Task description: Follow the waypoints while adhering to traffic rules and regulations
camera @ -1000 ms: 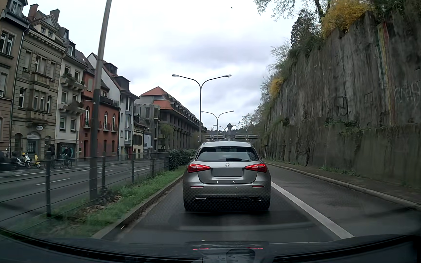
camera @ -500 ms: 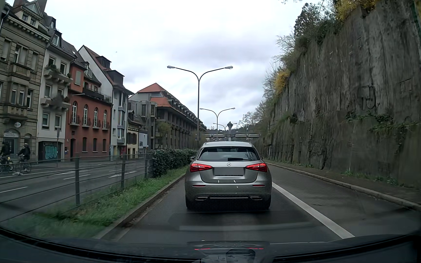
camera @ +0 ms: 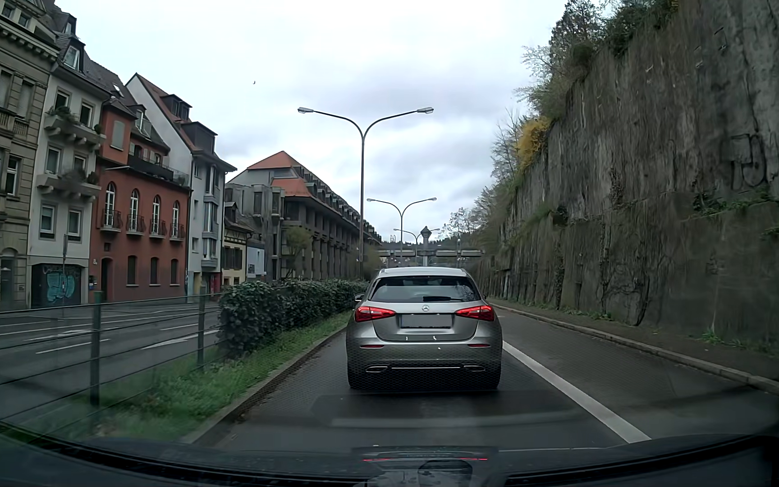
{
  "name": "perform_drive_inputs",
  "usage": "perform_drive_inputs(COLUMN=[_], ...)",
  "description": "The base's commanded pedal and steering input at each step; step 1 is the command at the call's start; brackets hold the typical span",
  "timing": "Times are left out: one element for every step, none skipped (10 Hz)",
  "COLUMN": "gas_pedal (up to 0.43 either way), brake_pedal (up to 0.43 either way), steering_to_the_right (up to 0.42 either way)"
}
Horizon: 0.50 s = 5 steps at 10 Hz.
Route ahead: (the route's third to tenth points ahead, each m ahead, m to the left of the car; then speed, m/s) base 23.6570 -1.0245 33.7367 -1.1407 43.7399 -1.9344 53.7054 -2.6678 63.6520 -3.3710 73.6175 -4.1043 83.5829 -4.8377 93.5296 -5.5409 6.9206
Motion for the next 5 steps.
perform_drive_inputs(gas_pedal=[0.067,0.079,0.079,0.079,0.079], brake_pedal=[0.000,0.000,0.000,0.000,0.000], steering_to_the_right=[0.002,0.003,0.003,0.004,0.004])
